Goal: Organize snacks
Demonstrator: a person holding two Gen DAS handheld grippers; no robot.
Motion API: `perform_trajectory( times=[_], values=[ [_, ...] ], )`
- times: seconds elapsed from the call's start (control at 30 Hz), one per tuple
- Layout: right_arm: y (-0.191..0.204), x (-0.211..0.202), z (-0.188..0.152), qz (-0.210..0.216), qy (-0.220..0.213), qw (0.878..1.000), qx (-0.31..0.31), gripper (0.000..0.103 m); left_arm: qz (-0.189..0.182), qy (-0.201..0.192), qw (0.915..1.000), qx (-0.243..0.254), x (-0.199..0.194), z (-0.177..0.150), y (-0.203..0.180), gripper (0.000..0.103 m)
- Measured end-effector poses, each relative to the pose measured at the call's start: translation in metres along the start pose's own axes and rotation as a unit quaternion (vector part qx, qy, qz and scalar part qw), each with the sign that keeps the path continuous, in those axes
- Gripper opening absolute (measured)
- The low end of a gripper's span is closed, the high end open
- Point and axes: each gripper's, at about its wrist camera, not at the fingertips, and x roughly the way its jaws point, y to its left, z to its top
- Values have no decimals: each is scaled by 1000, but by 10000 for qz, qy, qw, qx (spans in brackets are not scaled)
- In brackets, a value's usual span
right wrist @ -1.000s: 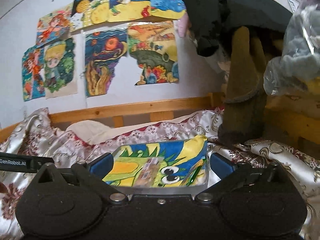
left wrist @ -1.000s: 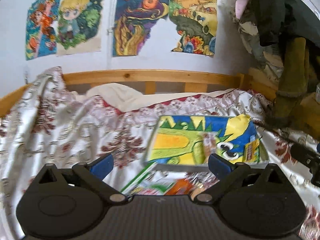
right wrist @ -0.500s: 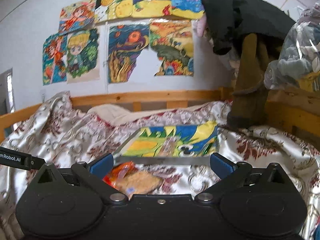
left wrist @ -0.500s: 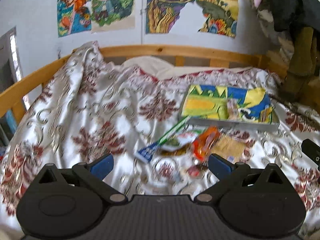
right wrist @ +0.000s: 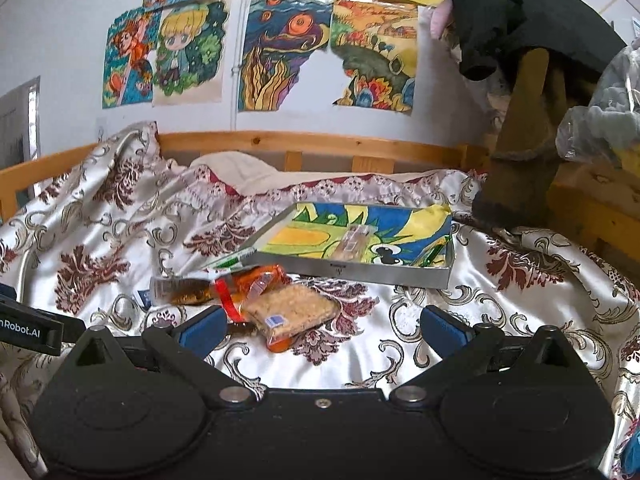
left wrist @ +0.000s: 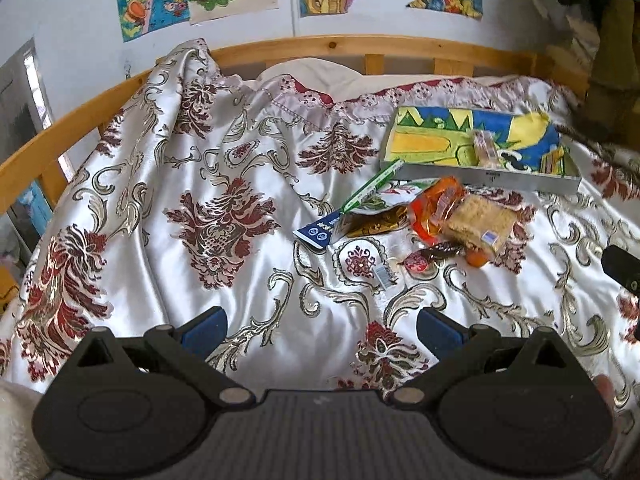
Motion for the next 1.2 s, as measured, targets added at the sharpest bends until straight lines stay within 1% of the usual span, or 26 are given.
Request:
perform_trajectory(
  times=[0.13, 0.23, 0.4, 0.57, 0.67, 0.73, 0.87, 1.0, 1.13, 1.2],
  values=[
    [0, 5, 0, 3, 139, 9999, -21, 102, -3, 211, 9996, 169, 6, 5, -4, 102],
    [1, 9, -1, -18, 240, 9997, -37, 102, -78, 331, 9991, 261, 10, 10, -6, 102],
    [-1, 18, 0, 47, 442, 9990, -6, 102, -127, 388, 9983, 415, 19, 22, -9, 103],
    [-7, 35, 1, 214, 828, 9960, 263, 102, -230, 402, 9962, 736, 36, 37, -16, 103],
    [-12, 47, 4, 358, 1020, 9935, 350, 102, -574, 572, 9925, 914, 53, 48, -17, 102],
    [-15, 57, 8, 455, 1106, 9922, 351, 102, -829, 677, 9899, 932, 64, 55, -14, 102],
    [-27, 85, 14, 839, 1328, 9860, 563, 102, -1294, 700, 9831, 1089, 86, 65, -12, 103],
    [-35, 118, 17, 914, 1432, 9831, 687, 102, -1476, 625, 9748, 1553, 107, 66, -25, 102],
    [-42, 151, 14, 1105, 1627, 9737, 1147, 102, -1757, 694, 9659, 1772, 127, 62, -36, 102],
    [-41, 164, 14, 1200, 1698, 9703, 1236, 102, -1842, 683, 9629, 1849, 137, 61, -43, 102]
  ],
)
